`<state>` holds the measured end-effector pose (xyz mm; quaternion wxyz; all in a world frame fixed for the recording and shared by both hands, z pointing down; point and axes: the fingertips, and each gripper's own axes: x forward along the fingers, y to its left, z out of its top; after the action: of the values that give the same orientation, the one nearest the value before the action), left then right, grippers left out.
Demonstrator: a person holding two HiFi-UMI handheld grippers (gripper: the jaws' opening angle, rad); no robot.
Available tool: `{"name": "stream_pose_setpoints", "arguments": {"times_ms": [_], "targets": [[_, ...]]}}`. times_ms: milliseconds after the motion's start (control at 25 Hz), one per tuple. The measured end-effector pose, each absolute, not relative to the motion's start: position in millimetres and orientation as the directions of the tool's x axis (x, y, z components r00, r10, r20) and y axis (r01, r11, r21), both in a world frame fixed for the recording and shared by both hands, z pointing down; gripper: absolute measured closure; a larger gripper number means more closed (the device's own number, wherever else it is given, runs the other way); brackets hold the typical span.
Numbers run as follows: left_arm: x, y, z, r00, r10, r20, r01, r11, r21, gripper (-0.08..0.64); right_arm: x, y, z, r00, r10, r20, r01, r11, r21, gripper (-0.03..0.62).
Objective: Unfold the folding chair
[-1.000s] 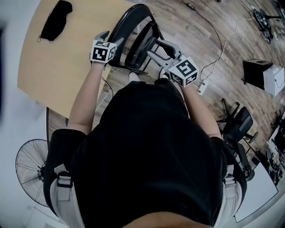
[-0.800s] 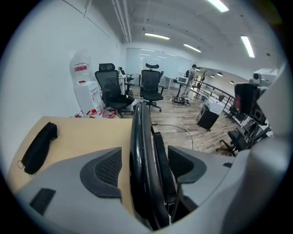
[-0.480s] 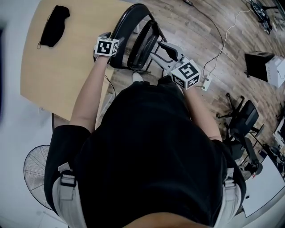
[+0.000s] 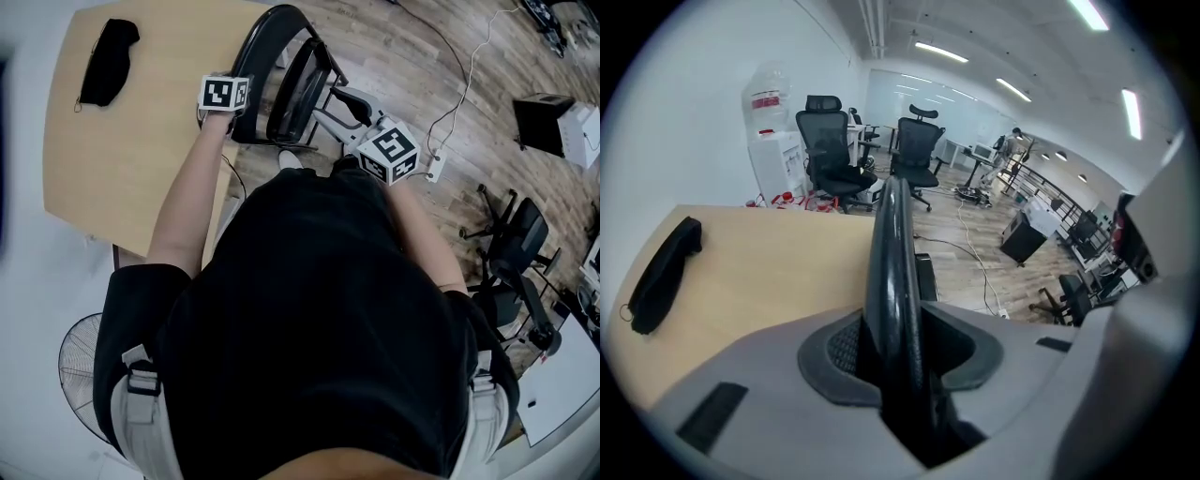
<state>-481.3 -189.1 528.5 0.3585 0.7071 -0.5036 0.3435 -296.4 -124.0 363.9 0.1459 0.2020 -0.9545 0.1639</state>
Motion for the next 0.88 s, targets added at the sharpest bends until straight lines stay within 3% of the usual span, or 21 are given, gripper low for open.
{"name": "stream_pose_setpoints", "arguments": {"times_ms": [480,880], "targets": [[-465.6,-184.6,523.3,0.267,-0.445,0.855,-0.958,-0.221,0.184,0.453,-303.7,-110.5,382.7,-0.853,-0.367,0.37,-0.482,0.827,-0.291,0.379],[-438.0,-178.9,515.2,0.308,-0.465,0.83,-0.943,-0.262,0.203,0.463,-284.6,-111.4,421.7,-0.763,-0.473,0.441,-0.627,0.706,-0.329,0.379]]}}
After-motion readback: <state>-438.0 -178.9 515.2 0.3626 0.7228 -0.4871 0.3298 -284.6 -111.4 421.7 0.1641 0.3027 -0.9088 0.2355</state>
